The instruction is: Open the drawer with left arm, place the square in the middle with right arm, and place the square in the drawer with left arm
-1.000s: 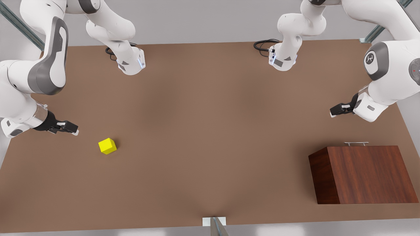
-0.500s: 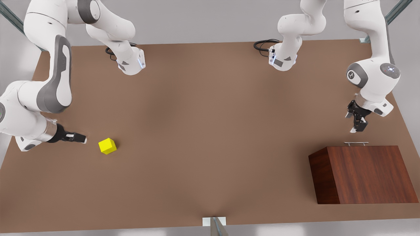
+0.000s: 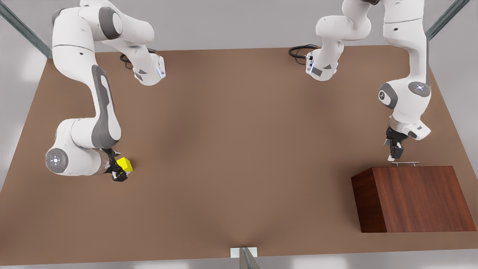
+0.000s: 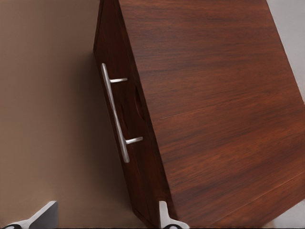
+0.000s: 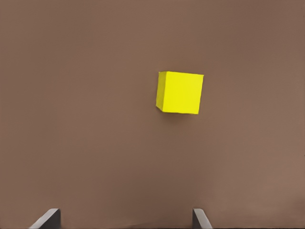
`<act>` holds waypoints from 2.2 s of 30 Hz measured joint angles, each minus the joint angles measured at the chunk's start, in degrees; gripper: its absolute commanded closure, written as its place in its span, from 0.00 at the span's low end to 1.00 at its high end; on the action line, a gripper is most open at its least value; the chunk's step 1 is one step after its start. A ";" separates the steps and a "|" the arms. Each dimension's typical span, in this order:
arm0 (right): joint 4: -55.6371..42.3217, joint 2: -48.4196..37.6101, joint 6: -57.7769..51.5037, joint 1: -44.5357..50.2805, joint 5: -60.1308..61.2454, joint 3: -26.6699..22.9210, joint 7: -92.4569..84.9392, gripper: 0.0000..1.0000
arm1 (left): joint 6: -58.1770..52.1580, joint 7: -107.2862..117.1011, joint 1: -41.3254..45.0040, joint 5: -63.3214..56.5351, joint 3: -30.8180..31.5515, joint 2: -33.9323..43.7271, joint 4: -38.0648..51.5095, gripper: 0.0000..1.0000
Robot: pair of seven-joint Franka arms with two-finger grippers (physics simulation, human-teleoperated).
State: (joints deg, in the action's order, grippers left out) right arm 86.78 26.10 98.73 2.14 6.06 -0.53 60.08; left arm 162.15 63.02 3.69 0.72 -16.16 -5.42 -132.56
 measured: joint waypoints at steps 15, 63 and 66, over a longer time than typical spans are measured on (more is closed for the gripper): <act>7.94 2.81 11.20 -4.75 -0.94 -0.80 -2.59 0.00 | 2.73 0.70 -8.99 -0.46 0.25 -6.96 4.32 0.00; 30.82 2.20 40.99 -9.08 7.86 0.00 -18.30 0.40 | -6.53 0.36 -9.94 0.24 1.13 -7.81 5.12 0.00; 30.06 2.54 41.28 -9.10 7.75 -0.01 -18.25 0.46 | -9.87 0.42 -9.89 0.26 1.06 -6.42 5.04 0.00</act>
State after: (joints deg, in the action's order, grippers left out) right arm 116.83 28.64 140.01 -6.96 13.81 -0.54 41.83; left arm 152.28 63.43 -6.19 0.98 -15.10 -11.84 -127.52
